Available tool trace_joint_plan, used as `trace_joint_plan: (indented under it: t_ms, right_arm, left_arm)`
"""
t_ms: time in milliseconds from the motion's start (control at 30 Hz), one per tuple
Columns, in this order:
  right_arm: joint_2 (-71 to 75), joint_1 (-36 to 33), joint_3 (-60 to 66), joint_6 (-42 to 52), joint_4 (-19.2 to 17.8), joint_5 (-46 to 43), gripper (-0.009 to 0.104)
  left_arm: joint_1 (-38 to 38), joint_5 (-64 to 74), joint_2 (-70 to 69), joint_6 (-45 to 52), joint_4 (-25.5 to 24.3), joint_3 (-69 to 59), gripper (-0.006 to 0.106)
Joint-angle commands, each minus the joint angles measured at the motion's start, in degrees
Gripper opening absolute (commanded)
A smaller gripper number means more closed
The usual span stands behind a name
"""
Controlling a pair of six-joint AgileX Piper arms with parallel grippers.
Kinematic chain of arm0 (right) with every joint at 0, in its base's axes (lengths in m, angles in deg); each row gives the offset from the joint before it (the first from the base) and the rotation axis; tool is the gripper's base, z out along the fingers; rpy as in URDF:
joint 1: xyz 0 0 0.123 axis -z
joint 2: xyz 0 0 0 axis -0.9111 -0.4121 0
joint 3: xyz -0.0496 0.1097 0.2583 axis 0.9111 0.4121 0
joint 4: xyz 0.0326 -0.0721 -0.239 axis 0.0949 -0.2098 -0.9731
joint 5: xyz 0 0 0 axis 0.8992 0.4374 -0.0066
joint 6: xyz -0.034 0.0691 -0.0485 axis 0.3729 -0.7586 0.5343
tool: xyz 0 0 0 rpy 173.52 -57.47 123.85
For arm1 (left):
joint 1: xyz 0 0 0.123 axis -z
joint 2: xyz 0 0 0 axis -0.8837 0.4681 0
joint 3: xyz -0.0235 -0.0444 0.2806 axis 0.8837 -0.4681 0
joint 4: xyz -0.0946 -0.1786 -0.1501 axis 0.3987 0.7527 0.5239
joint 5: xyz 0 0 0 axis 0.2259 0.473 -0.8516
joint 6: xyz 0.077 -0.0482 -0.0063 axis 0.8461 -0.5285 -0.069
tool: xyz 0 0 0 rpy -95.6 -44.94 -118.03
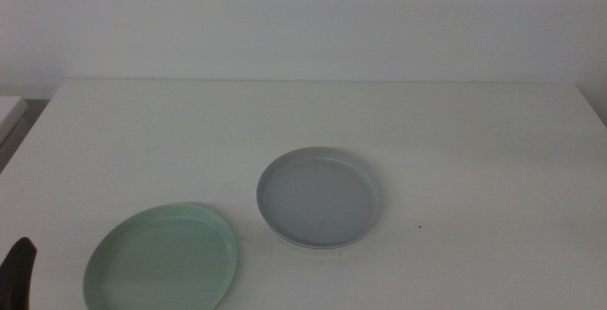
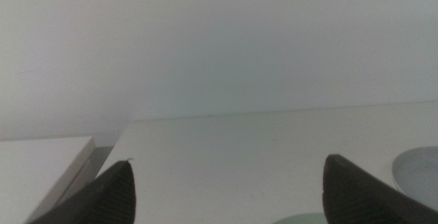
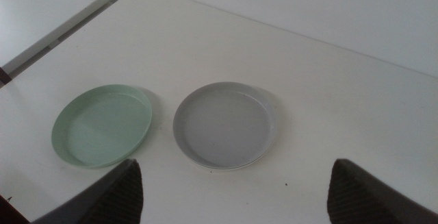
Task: Stack the three bowls on top of each other.
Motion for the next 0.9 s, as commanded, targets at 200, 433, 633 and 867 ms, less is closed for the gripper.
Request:
trace_joint_plan:
  t_ms: [200, 433, 633, 867]
  right_arm:
    - [0.2, 0.1, 0.1, 0.4, -0.1, -0.3, 0.093]
    - [0.2, 0.1, 0.1, 0.4, -0.1, -0.3, 0.093]
    - [0.2, 0.1, 0.1, 0.4, -0.1, -0.3, 0.093]
    - [0.2, 0.1, 0.1, 0.4, -0.1, -0.3, 0.093]
  left_arm:
    - [0.0, 23.7, 19.9, -0.5, 4.5, 20.3, 0.094]
    - [0.0, 53.6, 47.0, -0.5, 5.8, 42.7, 0.094]
    - [0.0, 48.9, 63.8, 1.3, 7.6, 45.4, 0.094]
    - [-1.8, 41.7, 77.5, 4.3, 8.6, 45.3, 0.094]
